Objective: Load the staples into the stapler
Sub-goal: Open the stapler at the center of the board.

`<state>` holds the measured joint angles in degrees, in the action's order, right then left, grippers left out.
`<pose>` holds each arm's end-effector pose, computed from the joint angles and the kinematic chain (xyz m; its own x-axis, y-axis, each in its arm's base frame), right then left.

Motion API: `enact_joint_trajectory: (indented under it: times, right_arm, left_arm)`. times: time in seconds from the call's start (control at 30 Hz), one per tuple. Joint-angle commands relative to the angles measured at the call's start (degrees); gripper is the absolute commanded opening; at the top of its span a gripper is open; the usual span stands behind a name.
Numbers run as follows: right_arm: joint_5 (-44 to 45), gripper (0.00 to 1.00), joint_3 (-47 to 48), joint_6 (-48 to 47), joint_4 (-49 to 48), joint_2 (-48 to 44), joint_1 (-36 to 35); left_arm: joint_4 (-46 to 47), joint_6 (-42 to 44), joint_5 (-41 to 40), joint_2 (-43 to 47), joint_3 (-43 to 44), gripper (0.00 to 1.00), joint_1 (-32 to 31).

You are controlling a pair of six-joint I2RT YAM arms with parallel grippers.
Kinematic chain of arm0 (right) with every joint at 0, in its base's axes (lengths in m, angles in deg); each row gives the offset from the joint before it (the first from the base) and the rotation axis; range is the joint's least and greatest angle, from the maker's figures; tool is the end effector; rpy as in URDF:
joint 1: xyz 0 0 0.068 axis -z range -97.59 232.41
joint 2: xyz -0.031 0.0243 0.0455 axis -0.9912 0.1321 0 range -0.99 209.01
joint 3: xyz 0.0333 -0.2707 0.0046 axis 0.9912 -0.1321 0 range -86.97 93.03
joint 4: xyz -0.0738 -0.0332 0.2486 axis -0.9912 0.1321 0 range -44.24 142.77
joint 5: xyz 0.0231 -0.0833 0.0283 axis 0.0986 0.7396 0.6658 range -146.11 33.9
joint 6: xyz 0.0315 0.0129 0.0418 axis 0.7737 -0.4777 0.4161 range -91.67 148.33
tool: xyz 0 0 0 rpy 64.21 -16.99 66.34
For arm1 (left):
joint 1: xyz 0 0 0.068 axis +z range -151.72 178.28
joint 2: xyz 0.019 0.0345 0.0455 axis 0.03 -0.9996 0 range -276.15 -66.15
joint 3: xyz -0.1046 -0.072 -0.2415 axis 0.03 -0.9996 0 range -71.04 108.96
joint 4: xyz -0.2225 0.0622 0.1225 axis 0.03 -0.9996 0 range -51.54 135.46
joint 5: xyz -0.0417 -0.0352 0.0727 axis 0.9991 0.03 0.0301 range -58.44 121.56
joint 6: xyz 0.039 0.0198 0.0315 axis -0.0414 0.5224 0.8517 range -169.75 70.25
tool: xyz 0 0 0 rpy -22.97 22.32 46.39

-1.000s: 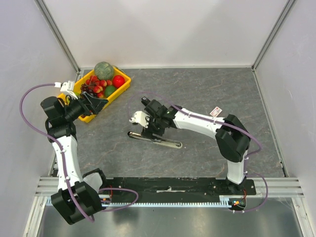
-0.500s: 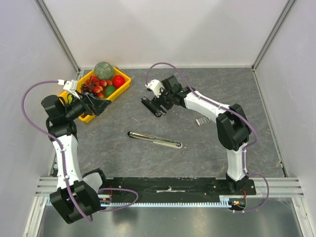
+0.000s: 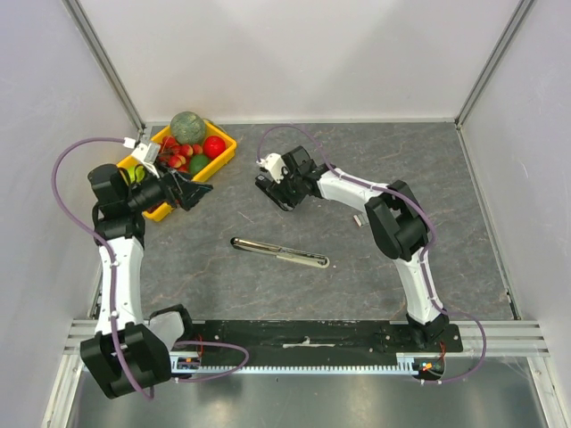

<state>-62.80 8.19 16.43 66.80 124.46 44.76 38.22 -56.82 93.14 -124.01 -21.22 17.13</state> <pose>0.3801 0.2986 0.1713 -0.4679 -0.6196 -0.6303 -0.7775 0.6276 -0.0398 0.2166 0.0409 0.3382 -0.3274 -0.1738 -0.9288 0.6135 0.7085 -0.3489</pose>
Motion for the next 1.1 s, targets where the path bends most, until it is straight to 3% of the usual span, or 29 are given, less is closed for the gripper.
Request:
enact_joint_trajectory:
  times: [0.0, 0.23, 0.37, 0.4, 0.6, 0.7, 0.87, 1.07]
  right_arm:
    - [-0.5, 0.57, 3.2, 0.6, -2.1, 1.6, -0.1]
    - [-3.2, 0.30, 3.0, -0.3, -2.7, 1.3, 0.0]
    - [-3.8, 0.04, 2.8, -0.8, -2.7, 0.3, -0.1]
    - [-4.4, 0.02, 2.2, -1.0, -2.7, -0.3, 0.1]
    - [-9.4, 0.00, -2.4, -3.0, -2.5, -7.3, 3.0]
    - [-13.6, 0.00, -5.6, -4.2, -2.4, -11.4, 5.6]
    - [-21.3, 0.00, -9.9, -7.6, 0.1, -17.6, 8.4]
    - [-23.0, 0.00, -14.1, -10.1, 1.7, -20.9, 9.2]
  left_arm:
    - [-3.6, 12.8, -2.1, -3.1, 5.2, 0.96, -3.6]
    - [-9.5, 26.0, -2.5, -12.3, 11.2, 0.97, -5.7]
    - [-17.3, 37.4, -4.4, -17.4, 14.4, 0.97, -8.8]
    - [-17.8, 41.0, -5.4, -17.9, 14.7, 0.97, -9.5]
    - [-18.1, 52.7, -9.2, -19.8, 15.4, 0.98, -16.3]
    - [-17.7, 57.8, -7.4, -21.2, 16.5, 0.98, -18.2]
    - [-15.6, 59.5, -7.9, -24.8, 19.1, 0.98, -24.2]
    - [-15.1, 60.9, -10.9, -30.3, 22.7, 0.98, -30.6]
